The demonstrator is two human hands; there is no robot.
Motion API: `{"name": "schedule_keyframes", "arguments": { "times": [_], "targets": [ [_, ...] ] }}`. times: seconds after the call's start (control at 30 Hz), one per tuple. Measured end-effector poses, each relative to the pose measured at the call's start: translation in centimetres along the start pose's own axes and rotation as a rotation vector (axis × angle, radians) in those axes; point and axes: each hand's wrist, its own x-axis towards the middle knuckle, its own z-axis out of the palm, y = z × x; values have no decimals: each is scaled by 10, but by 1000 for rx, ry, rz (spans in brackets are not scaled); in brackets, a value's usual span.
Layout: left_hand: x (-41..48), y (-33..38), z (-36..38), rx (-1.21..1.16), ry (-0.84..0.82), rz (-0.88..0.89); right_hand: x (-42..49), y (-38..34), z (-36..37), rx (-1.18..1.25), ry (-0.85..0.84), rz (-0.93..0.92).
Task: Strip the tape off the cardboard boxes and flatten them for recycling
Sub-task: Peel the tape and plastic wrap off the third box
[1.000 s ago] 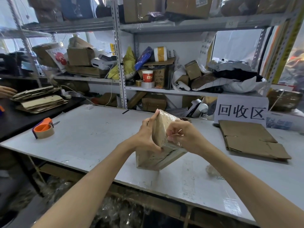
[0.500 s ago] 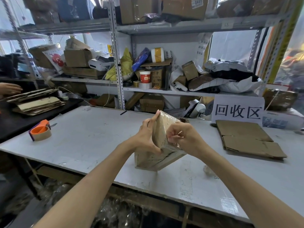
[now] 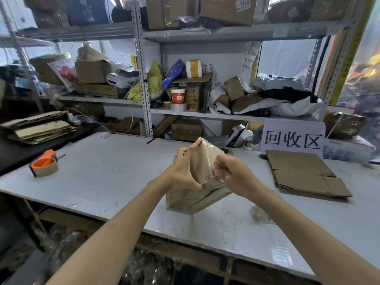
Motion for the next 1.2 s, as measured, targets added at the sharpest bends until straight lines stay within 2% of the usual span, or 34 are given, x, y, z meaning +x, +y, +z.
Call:
{"name": "schedule_keyframes", "arguments": {
  "times": [0.1, 0.23, 0.4, 0.6, 0.7, 0.83, 0.97, 1.03, 1.2],
  "targets": [
    [0, -1, -1, -3, 2, -9, -2, 2, -1, 24, -38, 13],
    [0, -4, -7, -27, 11, -60, -2, 4, -14, 290, 97, 9],
    [-1, 1, -7, -28, -8, -61, -3, 3, -21, 143, -74, -28],
    [-1, -2, -2, -15, 20, -23, -6, 1, -5, -14, -2, -4],
    [2, -6, -4, -24, 28, -31, -7, 3, -2, -139, -31, 21],
    [5, -4, 0, 20, 21, -34, -6, 5, -10, -16, -36, 57],
    [6, 0, 7, 129, 121, -111, -4, 3, -16, 108, 60, 112],
    [7, 1, 11, 193, 165, -78, -2, -3, -12, 33, 121, 122],
    [7, -2, 15, 251, 249, -25, 8, -11, 2, -190, 36, 219]
  ]
}}
